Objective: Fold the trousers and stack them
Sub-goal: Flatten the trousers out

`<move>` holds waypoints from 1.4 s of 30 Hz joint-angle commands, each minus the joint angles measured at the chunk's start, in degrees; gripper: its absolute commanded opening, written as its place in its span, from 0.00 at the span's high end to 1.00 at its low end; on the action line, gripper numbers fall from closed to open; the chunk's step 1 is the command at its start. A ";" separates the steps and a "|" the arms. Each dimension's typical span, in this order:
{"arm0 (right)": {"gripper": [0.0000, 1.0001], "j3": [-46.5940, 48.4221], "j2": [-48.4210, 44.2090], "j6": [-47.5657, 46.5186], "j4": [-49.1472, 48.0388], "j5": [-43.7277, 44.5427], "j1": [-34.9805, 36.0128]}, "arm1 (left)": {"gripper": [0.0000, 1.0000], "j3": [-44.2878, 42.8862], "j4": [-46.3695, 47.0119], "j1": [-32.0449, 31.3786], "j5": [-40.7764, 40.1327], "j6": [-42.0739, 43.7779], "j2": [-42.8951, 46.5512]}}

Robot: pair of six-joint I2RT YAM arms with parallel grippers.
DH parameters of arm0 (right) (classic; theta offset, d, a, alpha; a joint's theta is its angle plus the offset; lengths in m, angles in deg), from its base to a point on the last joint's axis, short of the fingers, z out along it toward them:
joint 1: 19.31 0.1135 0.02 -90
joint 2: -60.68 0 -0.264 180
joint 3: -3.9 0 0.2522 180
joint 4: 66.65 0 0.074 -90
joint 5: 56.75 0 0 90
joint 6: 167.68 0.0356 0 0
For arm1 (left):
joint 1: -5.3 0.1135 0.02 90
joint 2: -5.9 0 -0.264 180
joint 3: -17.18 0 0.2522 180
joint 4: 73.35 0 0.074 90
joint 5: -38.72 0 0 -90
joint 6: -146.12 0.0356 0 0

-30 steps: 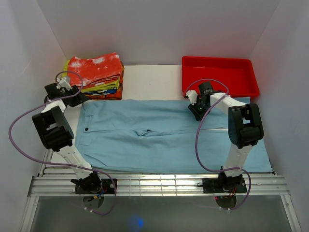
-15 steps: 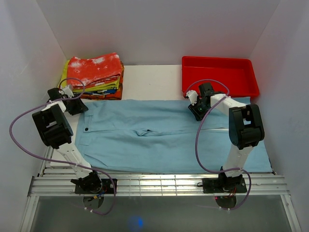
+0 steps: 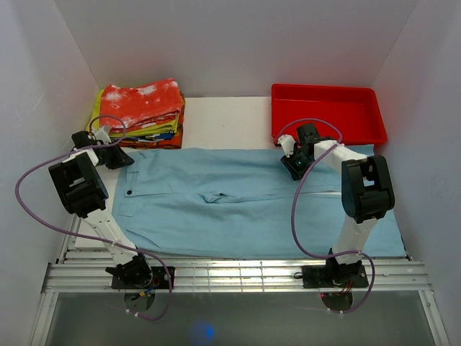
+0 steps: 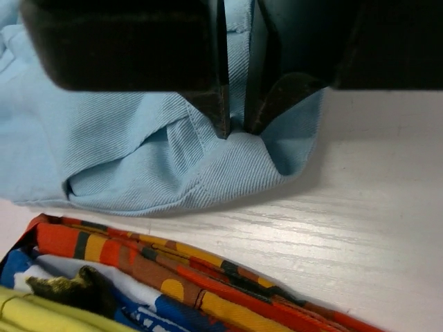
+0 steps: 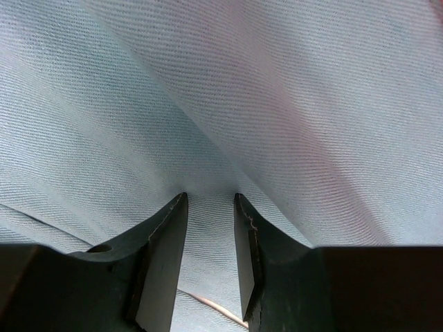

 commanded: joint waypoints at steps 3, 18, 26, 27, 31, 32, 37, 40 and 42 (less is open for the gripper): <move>0.62 -3.49 3.43 -0.82 0.95 2.07 0.26 | 0.90 -1.05 2.70 -0.09 3.64 -2.93 1.74; 0.62 -5.17 3.61 -2.32 -0.54 4.88 -0.01 | 1.00 -8.16 4.91 3.78 -2.07 -2.50 3.34; 0.42 -1.21 -2.63 -1.88 4.37 -1.25 -0.09 | 0.42 -15.62 -2.64 3.69 -0.33 1.18 -0.46; 0.36 -0.34 -3.85 -2.05 5.77 -1.79 -0.27 | 0.40 -15.99 -4.40 3.69 0.12 3.71 0.07; 0.11 1.34 -10.70 -3.45 11.03 -3.90 -2.28 | 0.23 -16.34 -11.95 3.69 3.45 13.29 5.51; 0.08 1.34 -12.03 -5.11 12.54 -5.82 -4.47 | 0.23 -16.43 -18.50 3.69 6.51 17.06 7.78; 0.10 -2.42 -19.14 -14.69 21.51 -9.18 -13.61 | 0.23 -10.56 -35.33 3.69 6.90 38.42 14.56; 0.06 -6.64 -22.13 -20.94 24.94 -8.13 -19.94 | 0.24 -1.80 -37.55 3.69 3.92 45.12 19.40; 0.05 -11.39 -23.20 -23.75 24.25 -6.02 -23.45 | 0.26 2.45 -37.11 3.61 2.85 47.85 22.29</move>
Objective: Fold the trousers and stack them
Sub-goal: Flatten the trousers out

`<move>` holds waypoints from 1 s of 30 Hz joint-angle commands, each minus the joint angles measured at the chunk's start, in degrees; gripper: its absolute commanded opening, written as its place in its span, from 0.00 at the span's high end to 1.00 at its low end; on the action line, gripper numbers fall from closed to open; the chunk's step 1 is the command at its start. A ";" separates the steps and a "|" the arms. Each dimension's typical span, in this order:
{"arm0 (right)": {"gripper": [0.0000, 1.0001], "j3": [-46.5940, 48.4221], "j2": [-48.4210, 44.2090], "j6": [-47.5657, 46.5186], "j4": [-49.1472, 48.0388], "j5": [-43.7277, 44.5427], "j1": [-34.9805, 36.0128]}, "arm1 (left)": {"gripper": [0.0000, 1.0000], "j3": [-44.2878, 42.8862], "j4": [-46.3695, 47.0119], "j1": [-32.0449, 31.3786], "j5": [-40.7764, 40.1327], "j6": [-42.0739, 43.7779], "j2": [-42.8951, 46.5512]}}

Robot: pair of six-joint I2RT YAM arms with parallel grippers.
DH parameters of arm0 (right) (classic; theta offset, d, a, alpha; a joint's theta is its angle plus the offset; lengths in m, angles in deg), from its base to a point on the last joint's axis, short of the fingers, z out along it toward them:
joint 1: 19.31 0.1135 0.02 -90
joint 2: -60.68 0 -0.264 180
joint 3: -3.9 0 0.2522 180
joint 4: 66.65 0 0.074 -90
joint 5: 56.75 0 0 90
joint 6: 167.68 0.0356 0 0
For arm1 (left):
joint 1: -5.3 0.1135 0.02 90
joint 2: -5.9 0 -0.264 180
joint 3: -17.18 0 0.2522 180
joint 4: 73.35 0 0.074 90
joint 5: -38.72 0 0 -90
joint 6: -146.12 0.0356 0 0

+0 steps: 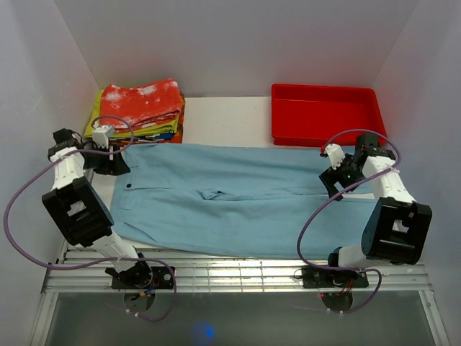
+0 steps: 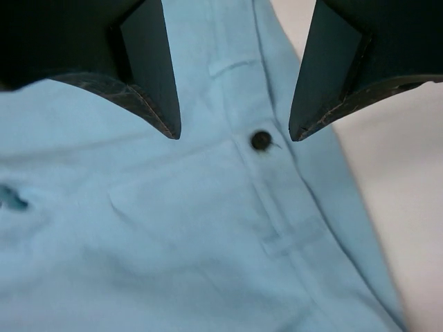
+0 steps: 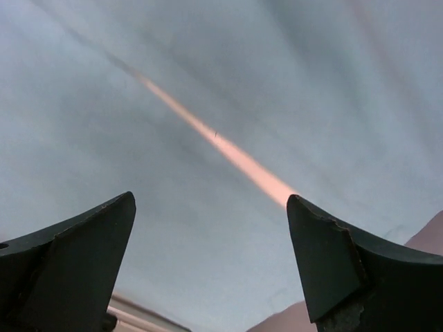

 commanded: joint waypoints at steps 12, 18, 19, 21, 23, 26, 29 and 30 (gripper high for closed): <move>0.27 -17.19 7.10 -11.43 -12.56 11.24 -6.86 | 0.35 26.59 3.54 -1.12 -11.80 13.47 7.61; 0.44 -9.91 14.23 -6.95 -16.00 12.30 -4.41 | 0.39 27.92 6.54 -1.12 -14.53 8.20 5.69; 0.44 -9.03 14.41 -6.95 -16.00 12.21 -3.79 | 0.40 27.57 6.37 -1.12 -15.49 7.76 5.25; 0.42 -8.23 14.15 -7.73 -13.12 12.12 -2.12 | 0.42 26.95 5.06 -1.03 -16.64 8.45 5.33; 0.39 -7.18 12.31 -8.96 -8.65 8.44 -1.85 | 0.43 25.11 2.78 -0.68 -16.48 12.21 6.12; 0.36 -4.82 7.83 -10.90 -4.59 4.49 -2.37 | 0.40 17.92 -5.30 -0.24 -11.49 14.69 7.70; 0.36 0.71 5.36 -10.12 -1.51 0.01 -2.64 | 0.36 7.84 -8.04 -0.50 -5.43 11.46 7.01; 0.35 2.13 5.44 -9.33 -1.68 -1.05 -2.64 | 0.36 5.35 -7.87 -1.12 -4.18 8.92 6.31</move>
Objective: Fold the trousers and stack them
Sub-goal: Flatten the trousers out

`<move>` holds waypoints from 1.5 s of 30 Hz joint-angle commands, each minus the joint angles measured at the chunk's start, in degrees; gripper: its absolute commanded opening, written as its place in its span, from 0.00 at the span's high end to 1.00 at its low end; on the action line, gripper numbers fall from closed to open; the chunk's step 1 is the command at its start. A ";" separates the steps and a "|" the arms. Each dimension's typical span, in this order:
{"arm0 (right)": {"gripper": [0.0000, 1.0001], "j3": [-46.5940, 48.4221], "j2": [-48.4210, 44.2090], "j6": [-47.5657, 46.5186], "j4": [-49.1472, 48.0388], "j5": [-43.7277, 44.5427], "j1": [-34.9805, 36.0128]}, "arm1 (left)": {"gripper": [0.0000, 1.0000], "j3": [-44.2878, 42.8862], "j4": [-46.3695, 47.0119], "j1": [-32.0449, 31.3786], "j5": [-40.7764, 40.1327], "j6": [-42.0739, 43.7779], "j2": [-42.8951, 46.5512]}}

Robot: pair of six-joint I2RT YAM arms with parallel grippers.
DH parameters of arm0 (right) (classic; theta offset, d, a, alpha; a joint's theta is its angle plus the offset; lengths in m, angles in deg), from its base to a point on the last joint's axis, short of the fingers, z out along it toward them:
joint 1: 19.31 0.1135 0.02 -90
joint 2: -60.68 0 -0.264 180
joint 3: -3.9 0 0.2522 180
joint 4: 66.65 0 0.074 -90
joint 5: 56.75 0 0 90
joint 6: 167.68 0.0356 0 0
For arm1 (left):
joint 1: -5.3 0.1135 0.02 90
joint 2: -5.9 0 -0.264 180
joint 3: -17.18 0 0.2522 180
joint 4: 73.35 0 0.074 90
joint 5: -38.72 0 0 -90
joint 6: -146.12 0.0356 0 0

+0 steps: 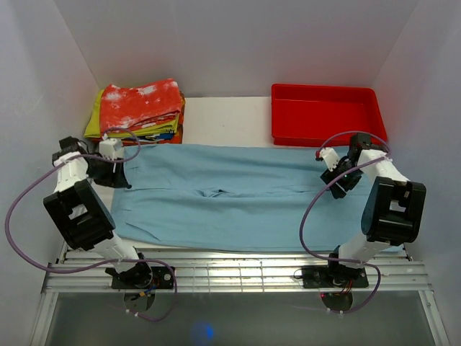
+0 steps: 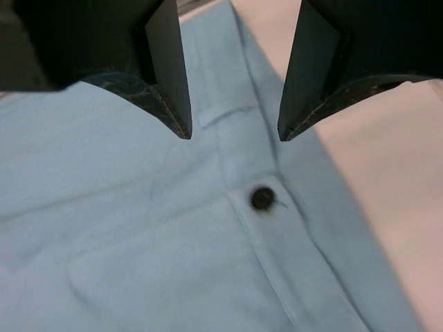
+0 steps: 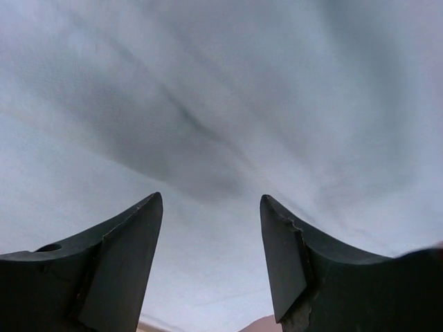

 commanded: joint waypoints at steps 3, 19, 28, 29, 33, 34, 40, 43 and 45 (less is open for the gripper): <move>0.37 11.46 2.12 4.05 -0.79 -9.59 0.42 | 0.36 -16.27 2.57 -2.91 8.65 -8.24 -4.60; 0.52 7.89 17.01 8.73 -8.70 -4.50 5.34 | 0.44 -16.83 11.04 -10.22 -2.50 -11.89 -22.19; 0.70 -2.84 8.92 2.48 -3.78 -6.34 6.14 | 0.51 -15.40 4.10 -6.09 -5.68 -1.07 -17.89; 0.71 -2.85 8.05 1.34 -2.82 -6.95 6.14 | 0.49 -16.19 3.40 -5.83 -4.54 -0.28 -17.10; 0.64 1.54 3.83 -0.59 2.63 -9.85 5.70 | 0.34 -26.35 0.59 -5.65 1.16 -0.18 -18.14; 0.62 5.12 3.47 -1.12 3.60 -10.82 5.26 | 0.32 -28.83 -0.03 -5.65 2.05 -0.45 -19.02; 0.30 22.35 8.02 -9.02 10.45 -13.90 -3.26 | 0.22 -45.69 -3.81 -5.74 5.74 1.74 -27.71; 0.24 33.34 14.79 -12.19 15.55 -13.99 -6.95 | 0.23 -50.46 -6.45 -6.27 8.73 5.17 -32.28; 0.23 40.03 19.00 -13.51 17.57 -14.08 -9.06 | 0.24 -50.82 -7.33 -6.79 9.44 8.76 -33.78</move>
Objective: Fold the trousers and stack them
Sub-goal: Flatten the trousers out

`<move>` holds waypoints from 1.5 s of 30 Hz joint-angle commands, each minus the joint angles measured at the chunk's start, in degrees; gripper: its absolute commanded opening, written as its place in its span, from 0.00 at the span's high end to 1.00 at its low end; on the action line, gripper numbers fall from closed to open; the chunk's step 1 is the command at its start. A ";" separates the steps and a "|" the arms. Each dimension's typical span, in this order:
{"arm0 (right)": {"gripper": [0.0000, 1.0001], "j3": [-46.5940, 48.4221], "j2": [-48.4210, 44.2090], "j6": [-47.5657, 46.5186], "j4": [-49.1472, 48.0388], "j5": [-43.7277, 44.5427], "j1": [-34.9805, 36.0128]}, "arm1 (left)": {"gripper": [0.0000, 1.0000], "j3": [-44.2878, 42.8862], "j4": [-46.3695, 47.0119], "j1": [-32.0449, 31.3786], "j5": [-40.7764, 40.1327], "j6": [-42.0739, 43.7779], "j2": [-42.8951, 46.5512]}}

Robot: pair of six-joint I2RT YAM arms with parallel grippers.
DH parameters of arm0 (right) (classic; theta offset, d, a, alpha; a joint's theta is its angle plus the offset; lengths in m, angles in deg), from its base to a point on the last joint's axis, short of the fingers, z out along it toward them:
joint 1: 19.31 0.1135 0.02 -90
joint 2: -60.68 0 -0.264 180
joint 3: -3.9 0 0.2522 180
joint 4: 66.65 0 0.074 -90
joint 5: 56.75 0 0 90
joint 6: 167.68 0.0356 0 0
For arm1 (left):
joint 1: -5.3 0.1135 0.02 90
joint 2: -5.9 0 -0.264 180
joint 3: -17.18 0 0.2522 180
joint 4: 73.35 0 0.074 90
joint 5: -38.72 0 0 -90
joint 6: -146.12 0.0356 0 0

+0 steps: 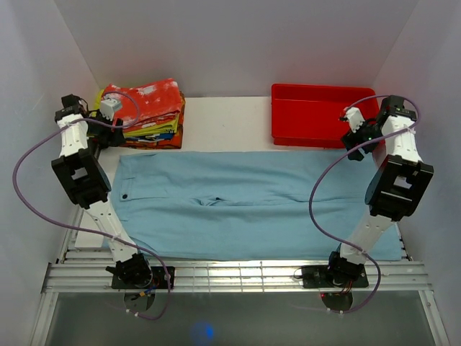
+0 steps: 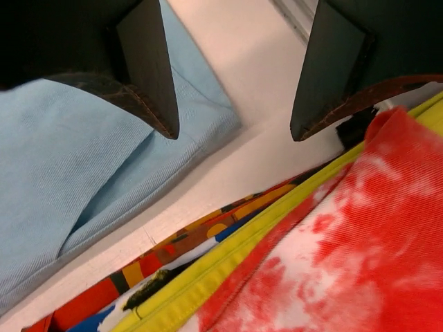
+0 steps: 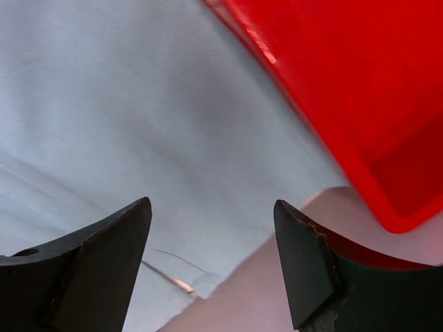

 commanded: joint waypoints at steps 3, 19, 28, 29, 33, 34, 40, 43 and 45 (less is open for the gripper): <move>0.22 11.43 8.60 -10.60 8.88 -2.37 -4.68 | 0.25 -0.51 -5.30 -1.13 6.21 10.14 -5.12; 0.32 17.86 18.89 -28.98 8.10 -3.78 -8.20 | 0.59 10.12 -2.93 -1.22 2.97 15.87 -6.36; 0.63 1.79 16.97 -27.40 2.57 -1.50 -8.20 | 0.65 11.62 -1.61 -1.13 2.26 15.69 -4.95; 0.68 -0.40 16.53 -27.48 2.30 -0.79 -8.38 | 0.66 11.80 -1.61 -1.22 2.26 15.69 -4.78; 0.78 -12.25 12.14 -29.67 2.64 2.37 -8.90 | 0.70 12.68 -1.52 -1.05 1.91 16.22 -4.16; 0.79 -14.38 11.09 -30.64 3.08 3.33 -9.25 | 0.71 12.85 -1.43 -1.05 1.91 16.39 -4.07; 0.82 -25.11 0.98 -35.56 8.88 3.00 -9.96 | 0.76 12.77 -1.08 -0.96 1.65 16.75 -3.81; 0.79 -20.33 -2.28 -36.88 15.28 -1.20 -9.96 | 0.77 12.42 -0.91 -0.96 1.74 16.66 -3.98; 0.74 -14.69 -2.64 -36.45 19.93 -3.94 -9.96 | 0.77 12.24 -0.91 -0.96 1.65 16.57 -4.16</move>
